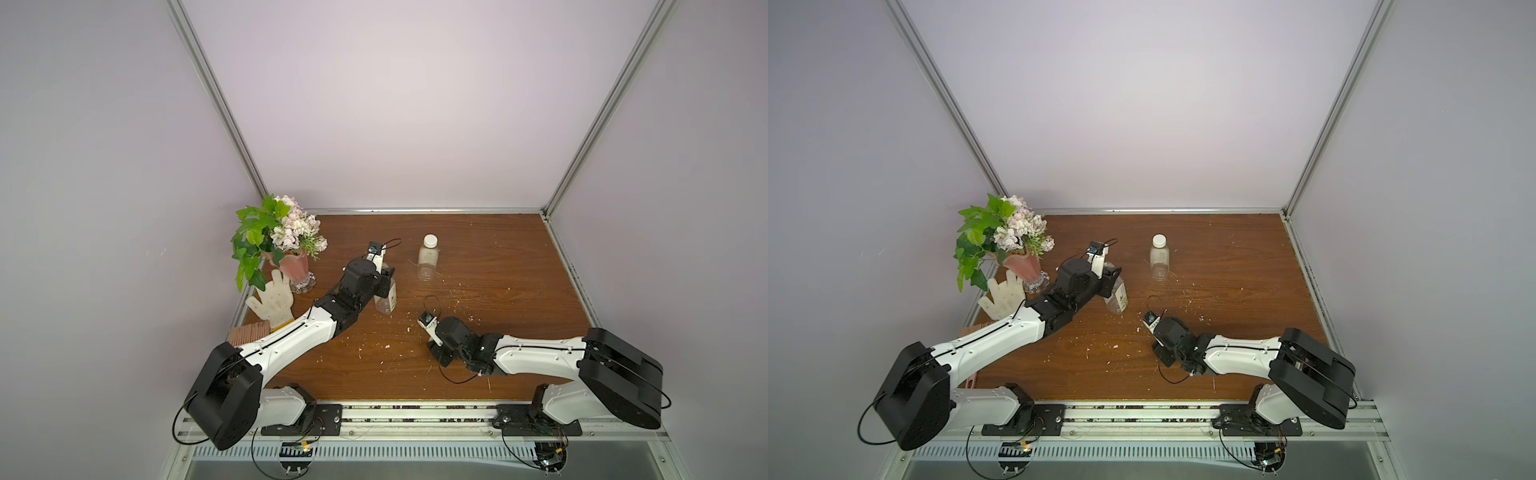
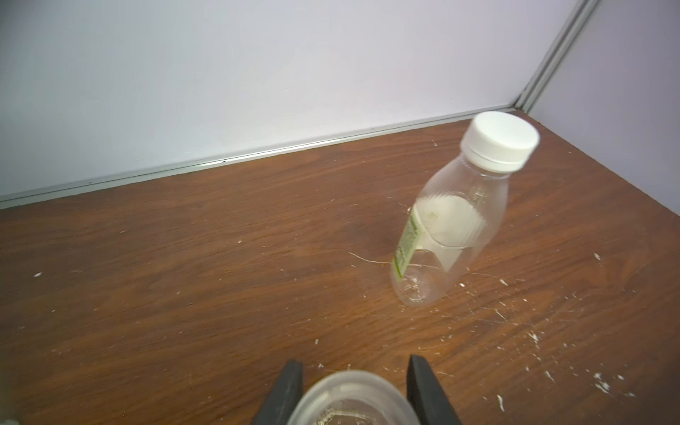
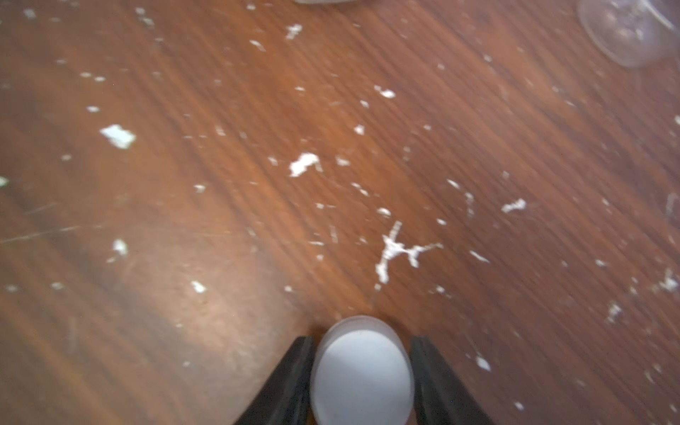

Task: Screw on the bottle caps
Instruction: Place the bottle cap at the center of the board.

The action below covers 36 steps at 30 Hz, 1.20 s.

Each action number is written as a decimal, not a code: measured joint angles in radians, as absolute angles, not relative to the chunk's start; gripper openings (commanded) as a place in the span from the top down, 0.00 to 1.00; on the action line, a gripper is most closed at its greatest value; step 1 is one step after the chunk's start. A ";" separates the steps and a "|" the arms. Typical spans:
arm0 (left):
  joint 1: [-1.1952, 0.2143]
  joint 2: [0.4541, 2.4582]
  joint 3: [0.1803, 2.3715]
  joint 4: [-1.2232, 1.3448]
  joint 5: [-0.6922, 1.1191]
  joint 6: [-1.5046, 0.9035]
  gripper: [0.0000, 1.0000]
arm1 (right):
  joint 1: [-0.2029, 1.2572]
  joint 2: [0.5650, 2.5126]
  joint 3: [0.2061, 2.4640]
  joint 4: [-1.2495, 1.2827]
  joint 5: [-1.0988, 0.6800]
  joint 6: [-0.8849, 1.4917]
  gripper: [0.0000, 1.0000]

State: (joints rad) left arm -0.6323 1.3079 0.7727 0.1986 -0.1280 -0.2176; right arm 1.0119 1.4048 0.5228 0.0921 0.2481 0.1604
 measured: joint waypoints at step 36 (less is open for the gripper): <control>-0.863 1.369 0.743 0.363 0.020 -0.052 0.53 | 0.804 1.303 0.483 0.034 0.276 0.384 0.38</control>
